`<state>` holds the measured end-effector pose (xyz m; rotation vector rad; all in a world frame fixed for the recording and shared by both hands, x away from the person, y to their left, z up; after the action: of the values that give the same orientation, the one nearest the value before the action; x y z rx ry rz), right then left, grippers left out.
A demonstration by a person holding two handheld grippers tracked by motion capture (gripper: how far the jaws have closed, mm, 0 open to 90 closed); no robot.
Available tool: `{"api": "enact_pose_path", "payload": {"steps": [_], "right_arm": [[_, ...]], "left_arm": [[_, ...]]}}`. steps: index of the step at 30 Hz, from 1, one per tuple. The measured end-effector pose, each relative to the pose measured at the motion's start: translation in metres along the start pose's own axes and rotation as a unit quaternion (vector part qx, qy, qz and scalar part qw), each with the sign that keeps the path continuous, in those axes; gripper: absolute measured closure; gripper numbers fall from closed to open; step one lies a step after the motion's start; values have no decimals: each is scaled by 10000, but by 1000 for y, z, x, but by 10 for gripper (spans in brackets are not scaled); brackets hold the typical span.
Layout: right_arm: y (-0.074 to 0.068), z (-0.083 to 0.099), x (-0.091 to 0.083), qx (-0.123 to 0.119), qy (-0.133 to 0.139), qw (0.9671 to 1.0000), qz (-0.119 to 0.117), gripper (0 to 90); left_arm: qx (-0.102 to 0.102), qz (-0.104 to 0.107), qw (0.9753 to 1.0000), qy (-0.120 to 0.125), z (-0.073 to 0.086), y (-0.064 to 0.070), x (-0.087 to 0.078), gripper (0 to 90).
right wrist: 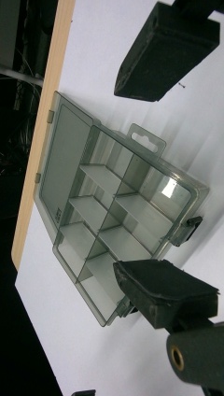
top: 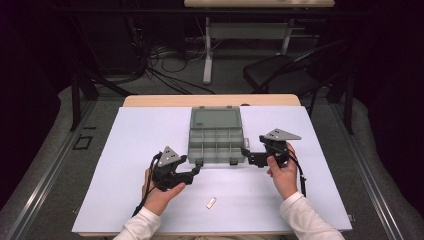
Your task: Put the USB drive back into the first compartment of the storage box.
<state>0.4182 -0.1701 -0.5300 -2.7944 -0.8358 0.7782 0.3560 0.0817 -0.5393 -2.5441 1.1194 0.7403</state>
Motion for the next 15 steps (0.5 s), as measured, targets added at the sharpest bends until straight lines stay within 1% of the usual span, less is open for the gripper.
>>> {"api": "enact_pose_path", "payload": {"steps": [2,4,5,6,7,8,9,10,11,13,15], "right_arm": [[-1,0,0,-7,2,10000,-2,128],[-1,1,0,-18,-12,10000,-3,128],[-1,1,1,-21,-14,10000,3,128],[-1,1,1,-32,-5,10000,-1,128],[-1,1,1,-32,-6,10000,0,129],[-1,1,1,-33,-8,10000,5,129],[0,1,1,-47,-8,10000,13,129],[0,1,1,-45,-11,10000,12,129],[-1,1,1,-43,-14,10000,14,129],[-1,1,1,-57,-3,10000,17,129],[-1,1,1,-74,-5,10000,7,129]], "left_arm": [[26,11,10000,24,-1,2,0,376],[-17,-18,10000,30,-1,3,0,376],[-45,7,10000,56,0,5,0,376],[-109,38,9999,28,0,6,-1,390],[-135,34,9999,17,1,7,-1,413],[-209,23,9998,23,2,8,-1,416],[-229,50,9997,32,3,9,-1,417],[-235,66,9997,36,4,11,-1,423],[-242,32,9997,26,6,12,-1,438],[-214,28,9998,-28,10,17,0,474],[-202,77,9997,-91,14,24,2,490]]}}
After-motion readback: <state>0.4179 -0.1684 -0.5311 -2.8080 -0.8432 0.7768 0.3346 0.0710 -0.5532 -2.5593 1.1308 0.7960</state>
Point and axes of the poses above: each handheld gripper's, and its own axes: x roughly forward along the jaws, z roughly out of its underside, y roughly to its right, the point moved 7 cm from there along x, roughly forward along the jaws, and after that the axes turned 10 degrees about x, right-handed, at the moved point
